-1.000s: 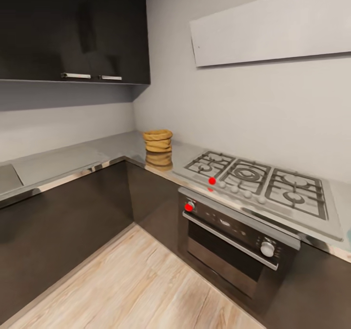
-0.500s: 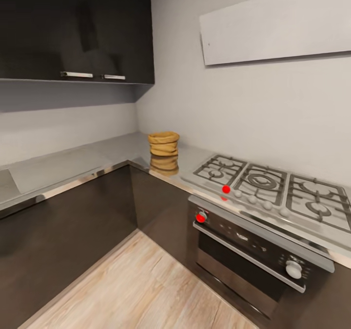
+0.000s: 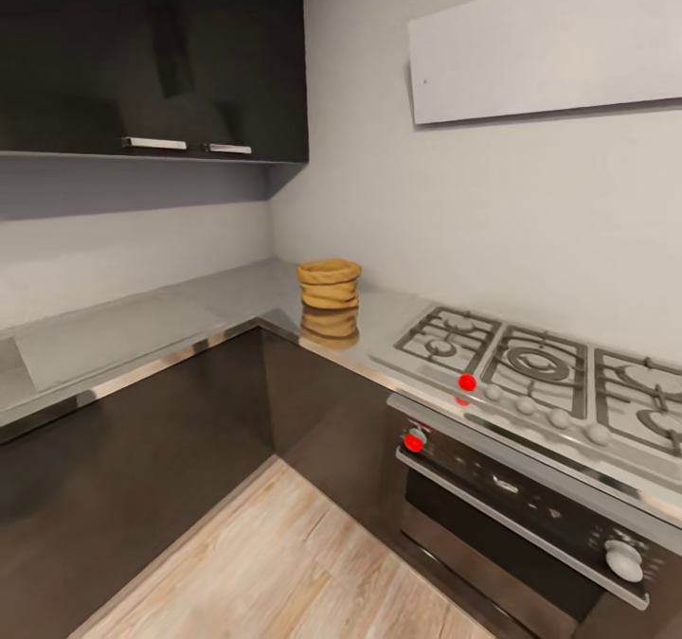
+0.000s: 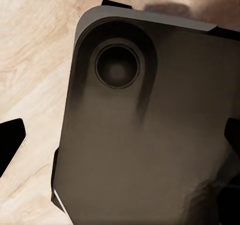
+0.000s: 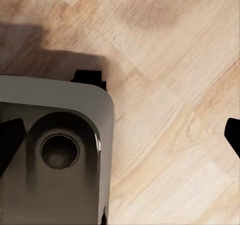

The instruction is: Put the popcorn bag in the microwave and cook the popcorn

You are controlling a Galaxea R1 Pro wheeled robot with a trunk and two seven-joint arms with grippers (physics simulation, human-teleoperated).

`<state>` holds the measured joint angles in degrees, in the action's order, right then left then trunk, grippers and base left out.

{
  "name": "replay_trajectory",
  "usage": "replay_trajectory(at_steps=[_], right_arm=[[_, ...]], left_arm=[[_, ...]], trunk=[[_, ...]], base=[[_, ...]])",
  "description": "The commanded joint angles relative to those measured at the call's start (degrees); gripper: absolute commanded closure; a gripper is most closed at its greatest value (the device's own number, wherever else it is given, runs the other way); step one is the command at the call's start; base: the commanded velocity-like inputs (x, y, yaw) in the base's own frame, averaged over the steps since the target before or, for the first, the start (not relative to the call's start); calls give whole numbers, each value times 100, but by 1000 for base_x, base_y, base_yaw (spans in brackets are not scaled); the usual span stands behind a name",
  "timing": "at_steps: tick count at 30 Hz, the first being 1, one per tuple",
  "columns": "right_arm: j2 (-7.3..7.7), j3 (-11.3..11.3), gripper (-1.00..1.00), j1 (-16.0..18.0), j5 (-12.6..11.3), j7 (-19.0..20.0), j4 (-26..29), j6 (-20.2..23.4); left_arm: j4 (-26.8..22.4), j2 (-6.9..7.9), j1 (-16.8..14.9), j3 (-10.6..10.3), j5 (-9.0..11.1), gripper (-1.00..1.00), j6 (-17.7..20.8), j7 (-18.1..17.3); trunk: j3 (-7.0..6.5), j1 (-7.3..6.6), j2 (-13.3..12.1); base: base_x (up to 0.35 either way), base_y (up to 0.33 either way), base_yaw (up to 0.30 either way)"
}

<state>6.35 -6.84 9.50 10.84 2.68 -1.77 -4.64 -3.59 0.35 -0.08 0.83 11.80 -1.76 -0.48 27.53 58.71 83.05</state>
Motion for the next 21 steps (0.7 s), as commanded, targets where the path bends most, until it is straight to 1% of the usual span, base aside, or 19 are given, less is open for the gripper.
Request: replay_trajectory(at_steps=[1,5,21], right_arm=[[-13,-51,-100,8,50,12,-18,-46],[-52,-54,-100,8,50,13,-18,-61],[-69,-54,-100,8,43,14,-18,-62]], left_arm=[[-1,0,-1,5,33,-100,-10,-5],[-1,0,-1,6,33,-100,-13,-5],[-1,0,-1,5,33,-100,-10,-5]], trunk=[[5,2,3],[5,2,3],[5,2,3]], base=[[151,120,0],[151,117,0],[151,115,0]])
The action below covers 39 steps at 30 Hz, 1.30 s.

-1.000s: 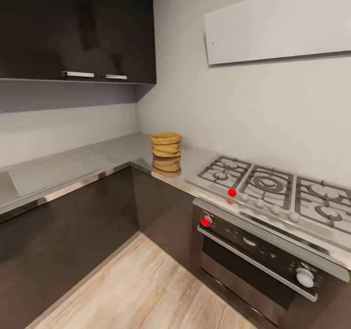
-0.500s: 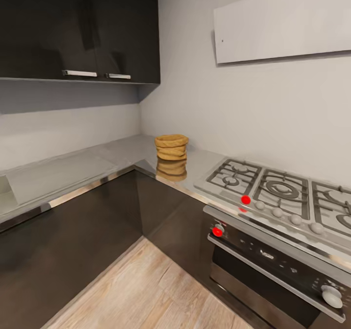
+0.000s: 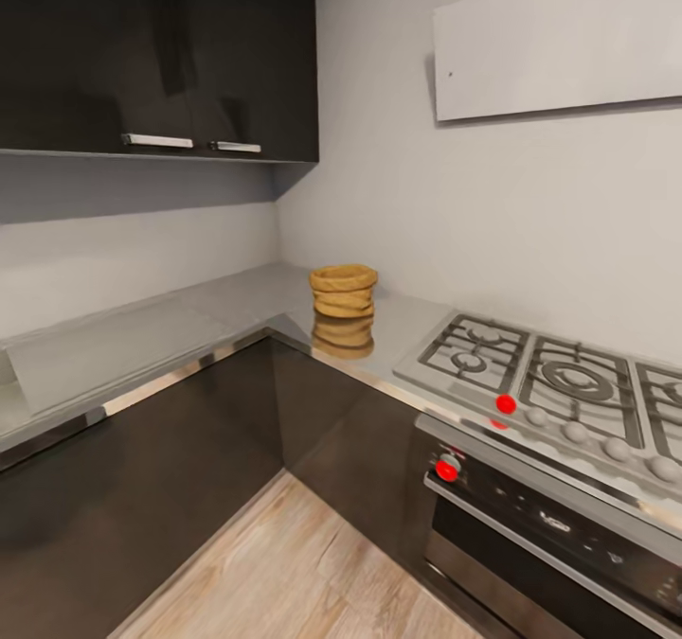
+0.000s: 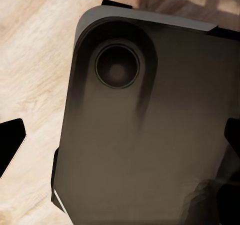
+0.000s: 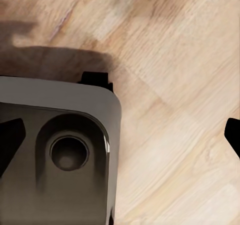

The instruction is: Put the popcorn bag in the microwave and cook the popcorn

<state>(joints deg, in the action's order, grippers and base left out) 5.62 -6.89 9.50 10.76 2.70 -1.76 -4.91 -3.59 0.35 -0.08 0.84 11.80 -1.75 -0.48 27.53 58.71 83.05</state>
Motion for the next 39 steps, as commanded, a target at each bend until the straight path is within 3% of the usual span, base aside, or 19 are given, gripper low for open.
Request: replay_trajectory(at_steps=[1,9,29,39], right_arm=[[1,-49,-100,8,49,11,-19,-36],[0,-49,-100,8,49,11,-18,-35],[0,-49,-100,8,49,11,-19,-28],[18,-41,-100,8,50,4,-17,-28]], left_arm=[[-1,0,-1,5,33,-100,-13,-5],[-1,0,-1,6,33,-100,-18,-5],[-1,0,-1,10,33,-100,-16,-5],[-1,0,-1,9,33,-100,-17,-5]], trunk=[[5,2,3],[5,2,3],[5,2,3],[5,2,3]], base=[[151,114,0],[151,114,-34],[151,114,-164],[151,114,-14]])
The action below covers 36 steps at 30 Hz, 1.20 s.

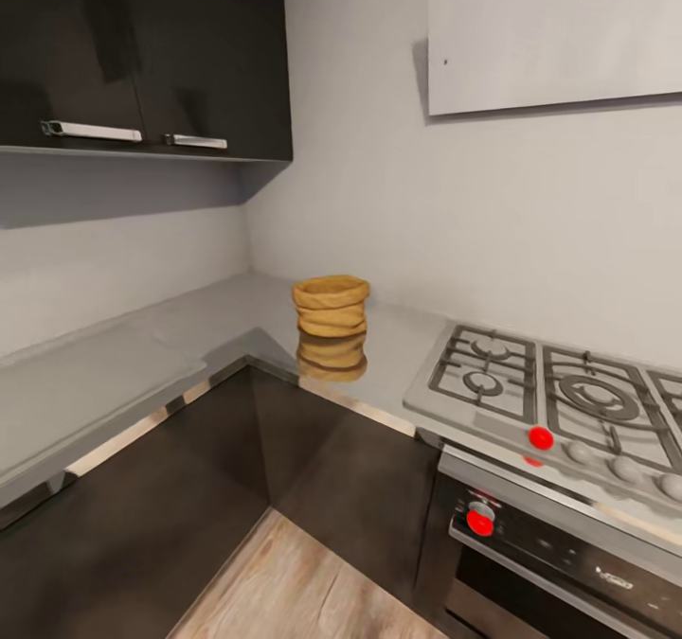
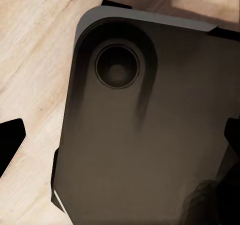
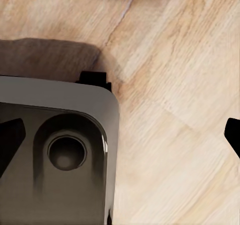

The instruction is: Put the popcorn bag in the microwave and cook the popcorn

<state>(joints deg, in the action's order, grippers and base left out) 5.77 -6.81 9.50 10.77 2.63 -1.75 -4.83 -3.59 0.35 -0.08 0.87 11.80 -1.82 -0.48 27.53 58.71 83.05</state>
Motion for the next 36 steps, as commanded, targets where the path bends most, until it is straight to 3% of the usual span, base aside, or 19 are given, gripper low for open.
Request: replay_trajectory(at_steps=[1,25,36], right_arm=[[3,-49,-100,8,50,12,-19,-35],[3,-57,-100,8,49,10,-19,-43],[-5,-57,-100,8,37,10,-19,-44]], left_arm=[[-1,0,-1,4,33,-100,-10,-5],[-1,0,-1,9,34,-100,-12,-1],[-10,-9,-1,25,50,-100,-12,64]], trunk=[[5,2,3],[5,2,3],[-24,2,3]], base=[[151,114,0],[118,85,-1],[1,0,-167]])
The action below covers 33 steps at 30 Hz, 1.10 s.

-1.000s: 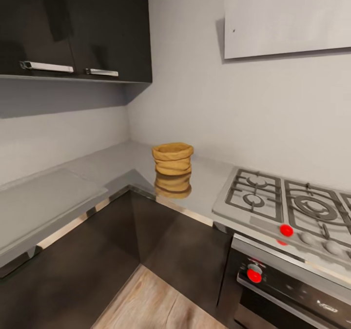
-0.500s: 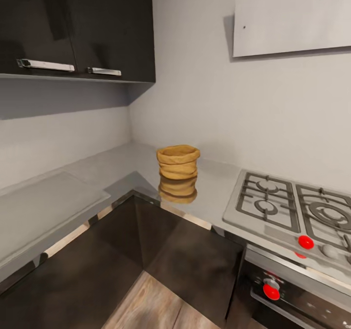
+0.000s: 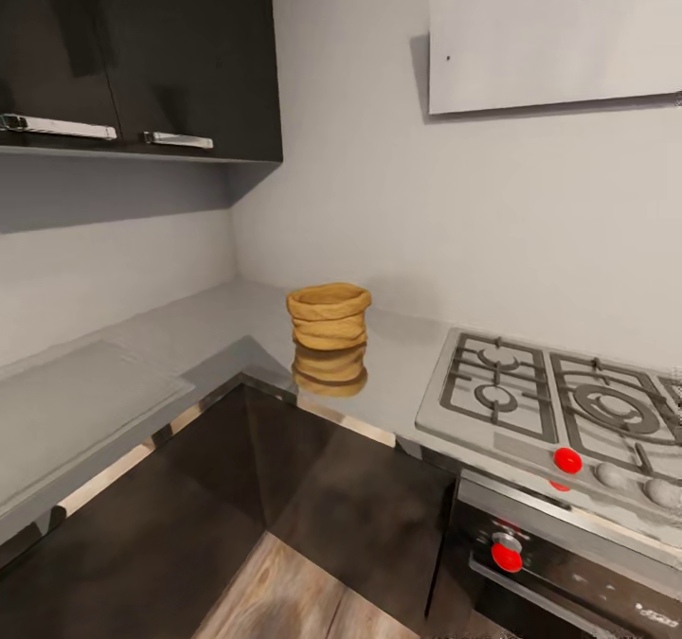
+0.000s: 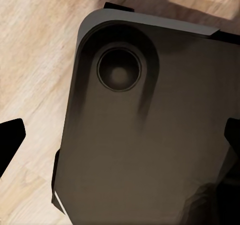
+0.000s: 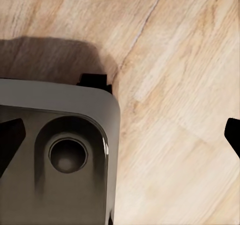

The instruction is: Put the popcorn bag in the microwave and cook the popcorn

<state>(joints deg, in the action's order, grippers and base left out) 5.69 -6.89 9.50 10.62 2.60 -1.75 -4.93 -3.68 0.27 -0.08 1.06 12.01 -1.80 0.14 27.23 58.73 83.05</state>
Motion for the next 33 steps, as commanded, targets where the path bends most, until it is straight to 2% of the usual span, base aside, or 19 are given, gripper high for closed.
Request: replay_trajectory(at_steps=[1,14,19,21,25,30,33], right_arm=[[3,-49,-100,8,49,12,-19,-34],[2,-49,-100,8,66,12,-19,-34],[3,-49,-100,8,73,4,-19,-34],[4,-49,-100,8,78,4,-19,-36],[13,-49,-100,8,88,3,-15,-40],[8,-49,-100,8,89,3,-14,-35],[5,-49,-100,8,84,3,-16,-34]], left_arm=[[-1,0,-1,8,29,-100,-13,2],[4,-6,-1,9,38,-100,-13,13],[0,-37,-1,6,454,-100,-13,461],[-1,-48,-1,2,523,-100,-13,525],[-1,-57,-1,0,549,-100,-13,558],[-1,-54,-1,-6,548,-100,-21,565],[-1,-54,-1,-4,550,-100,-21,566]], trunk=[[2,0,3],[-16,0,3],[-16,0,3],[-16,0,3],[-16,0,3],[-106,-110,-198],[-106,-110,-198]], base=[[0,0,-176],[0,0,-72],[0,0,0],[0,0,0],[0,0,0],[0,0,0],[0,0,0]])
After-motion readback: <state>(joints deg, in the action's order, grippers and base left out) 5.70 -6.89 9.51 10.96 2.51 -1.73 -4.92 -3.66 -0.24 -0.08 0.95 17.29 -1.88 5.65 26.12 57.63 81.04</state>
